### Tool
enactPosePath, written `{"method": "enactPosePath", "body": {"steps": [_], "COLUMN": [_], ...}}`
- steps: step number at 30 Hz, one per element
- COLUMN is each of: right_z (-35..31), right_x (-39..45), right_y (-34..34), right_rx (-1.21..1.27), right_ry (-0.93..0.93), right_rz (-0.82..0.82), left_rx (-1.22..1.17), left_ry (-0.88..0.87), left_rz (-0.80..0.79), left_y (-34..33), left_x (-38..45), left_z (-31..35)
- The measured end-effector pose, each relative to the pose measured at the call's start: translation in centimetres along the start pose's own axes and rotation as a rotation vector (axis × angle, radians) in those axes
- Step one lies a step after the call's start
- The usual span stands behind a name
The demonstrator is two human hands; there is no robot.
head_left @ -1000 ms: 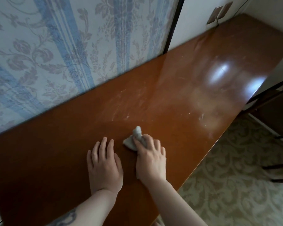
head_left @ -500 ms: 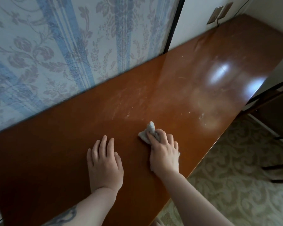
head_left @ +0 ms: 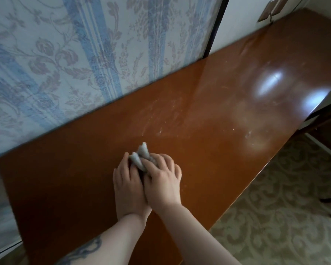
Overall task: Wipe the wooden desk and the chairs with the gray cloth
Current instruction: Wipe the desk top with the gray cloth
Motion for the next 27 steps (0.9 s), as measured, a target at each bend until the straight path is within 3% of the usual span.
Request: {"method": "enactPosePath", "body": {"steps": [3, 6, 8, 9, 11, 13, 14, 20, 22, 25, 27], "right_z": [5.1, 12.6, 13.2, 11.4, 4.7, -1.5, -2.3, -0.5, 0.6, 2.9, 2.5], "right_x": [-1.3, -1.9, -1.5, -0.8, 0.4, -0.9, -1.4, 2.6, 5.9, 10.0, 9.7], "right_y": [0.2, 2.1, 3.0, 3.3, 2.8, -0.2, -1.2, -1.8, -1.7, -0.3, 1.1], "right_rx": [-0.155, -0.139, -0.095, -0.082, -0.105, -0.168, -0.177, -0.258, -0.271, -0.146, -0.057], "right_ry": [-0.084, -0.436, -0.56, -0.507, -0.128, 0.307, 0.393, 0.578, 0.498, 0.214, 0.258], "right_rz": [0.061, 0.073, 0.105, 0.131, 0.149, 0.041, -0.008, -0.04, -0.042, -0.012, 0.051], "left_rx": [-0.221, -0.334, -0.331, -0.309, -0.258, -0.21, -0.18, 0.009, 0.04, 0.071, 0.092], "left_ry": [0.199, 0.269, 0.27, 0.263, 0.278, 0.348, 0.369, 0.374, 0.394, 0.391, 0.399], "left_rz": [0.138, 0.175, 0.197, 0.215, 0.236, 0.22, 0.2, 0.119, 0.107, 0.112, 0.102], "left_y": [1.7, 2.3, 2.8, 3.0, 3.3, 3.0, 2.7, 1.8, 1.6, 1.5, 1.5], "left_x": [0.1, 0.3, 0.9, 1.4, 2.2, 2.6, 2.7, 2.8, 2.9, 2.9, 3.0], "left_z": [-2.1, -3.1, -3.4, -3.6, -4.0, -4.6, -4.7, -4.2, -4.4, -4.4, -4.5]}}
Point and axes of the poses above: each hand's wrist, its own x-axis towards the middle knuckle, its own y-axis out of the back of the hand, z = x × y, the point moved 10 cm from there along x, towards the middle knuckle, and after that the axes turned 14 degrees about -x, right-handed, at the moved point
